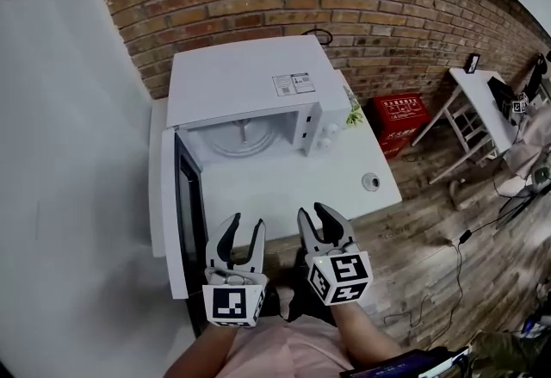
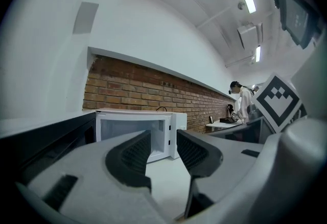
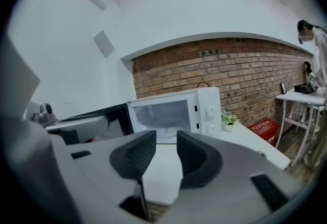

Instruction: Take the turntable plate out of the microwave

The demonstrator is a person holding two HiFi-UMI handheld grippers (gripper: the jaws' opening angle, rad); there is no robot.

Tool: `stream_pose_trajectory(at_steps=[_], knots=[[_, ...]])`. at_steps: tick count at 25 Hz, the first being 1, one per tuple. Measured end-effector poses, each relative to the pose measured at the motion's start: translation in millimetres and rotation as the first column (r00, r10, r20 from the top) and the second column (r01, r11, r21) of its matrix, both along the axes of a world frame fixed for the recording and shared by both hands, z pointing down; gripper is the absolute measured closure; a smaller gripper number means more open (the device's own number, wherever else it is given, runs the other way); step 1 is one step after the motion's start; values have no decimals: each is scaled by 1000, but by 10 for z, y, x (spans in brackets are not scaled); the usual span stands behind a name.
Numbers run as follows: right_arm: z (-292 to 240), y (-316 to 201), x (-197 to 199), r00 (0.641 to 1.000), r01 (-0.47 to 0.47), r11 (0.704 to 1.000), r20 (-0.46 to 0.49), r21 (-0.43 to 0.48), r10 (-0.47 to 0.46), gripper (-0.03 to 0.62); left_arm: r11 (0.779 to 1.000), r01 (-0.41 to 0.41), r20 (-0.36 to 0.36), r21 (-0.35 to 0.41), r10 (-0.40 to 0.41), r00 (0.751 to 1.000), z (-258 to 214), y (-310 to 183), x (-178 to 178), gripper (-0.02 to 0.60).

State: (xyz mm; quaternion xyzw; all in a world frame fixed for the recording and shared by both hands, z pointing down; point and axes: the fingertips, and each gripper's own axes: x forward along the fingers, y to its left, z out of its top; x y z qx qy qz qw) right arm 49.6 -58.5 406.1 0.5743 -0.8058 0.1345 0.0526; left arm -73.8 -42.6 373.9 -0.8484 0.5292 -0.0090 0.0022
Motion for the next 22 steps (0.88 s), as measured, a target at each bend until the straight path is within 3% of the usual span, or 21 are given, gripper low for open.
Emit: stream_pose_trajectory(at_steps=[5, 12, 22], knots=[[131, -422, 82, 999, 41, 999, 11, -18, -40, 464, 999, 45, -3, -27, -45, 999, 104, -338, 80, 420], [223, -1100, 56, 983, 184, 982, 29, -41, -182, 465, 983, 182, 30, -27, -181, 983, 135, -917, 114, 420], [83, -1634, -263, 921, 388, 922, 35, -5, -388, 469, 936, 350, 42, 32, -351, 935, -120, -1335, -8, 420]])
